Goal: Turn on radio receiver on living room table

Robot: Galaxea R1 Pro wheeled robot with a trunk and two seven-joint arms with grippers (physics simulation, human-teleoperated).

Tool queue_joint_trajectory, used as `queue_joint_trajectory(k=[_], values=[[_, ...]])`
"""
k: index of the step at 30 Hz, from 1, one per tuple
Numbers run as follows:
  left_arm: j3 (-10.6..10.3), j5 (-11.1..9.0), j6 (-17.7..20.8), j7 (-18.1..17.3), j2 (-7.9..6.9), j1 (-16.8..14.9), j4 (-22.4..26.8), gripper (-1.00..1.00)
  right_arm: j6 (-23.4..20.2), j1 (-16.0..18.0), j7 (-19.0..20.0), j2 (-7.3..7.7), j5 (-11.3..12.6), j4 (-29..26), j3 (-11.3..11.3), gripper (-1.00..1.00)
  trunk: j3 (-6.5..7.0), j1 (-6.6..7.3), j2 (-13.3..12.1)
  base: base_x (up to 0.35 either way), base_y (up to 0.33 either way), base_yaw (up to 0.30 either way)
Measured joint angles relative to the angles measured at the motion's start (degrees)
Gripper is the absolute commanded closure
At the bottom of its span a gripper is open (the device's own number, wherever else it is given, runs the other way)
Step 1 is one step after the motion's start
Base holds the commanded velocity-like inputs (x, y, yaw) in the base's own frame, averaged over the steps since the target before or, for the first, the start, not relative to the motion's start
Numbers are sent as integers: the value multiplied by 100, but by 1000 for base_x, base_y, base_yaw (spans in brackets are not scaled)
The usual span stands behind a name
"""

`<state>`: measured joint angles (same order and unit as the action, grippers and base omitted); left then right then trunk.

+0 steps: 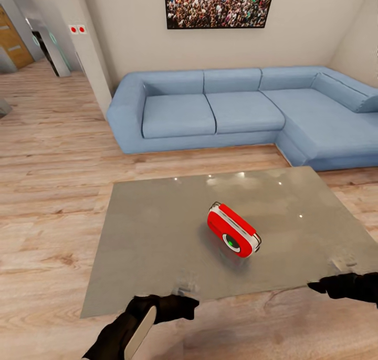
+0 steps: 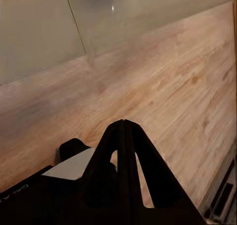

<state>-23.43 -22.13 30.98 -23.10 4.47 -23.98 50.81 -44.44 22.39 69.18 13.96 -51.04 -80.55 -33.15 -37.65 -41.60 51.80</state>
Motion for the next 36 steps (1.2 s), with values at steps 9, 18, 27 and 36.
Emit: queue_joint_trajectory(k=[9,18,27,36], values=[[-5,26,-893,16,33,0,-2493,100,737,-1001,-4,-83,-128,317,-1035,-100,80,0,0,0,0,0],[-1,17,-1840,443,98,0,-4334,100,2027,-1130,-1158,-81,-324,3033,-1656,-100,161,0,0,0,0,0],[2,-20,-2267,1204,137,178,-5037,100,3702,-1133,-3712,-16,-325,6432,-1830,-100,242,0,0,0,0,0],[8,-40,-2288,1694,118,523,-5053,100,4717,-1136,-5119,-21,-319,8032,-1827,-100,323,0,0,0,0,0]])
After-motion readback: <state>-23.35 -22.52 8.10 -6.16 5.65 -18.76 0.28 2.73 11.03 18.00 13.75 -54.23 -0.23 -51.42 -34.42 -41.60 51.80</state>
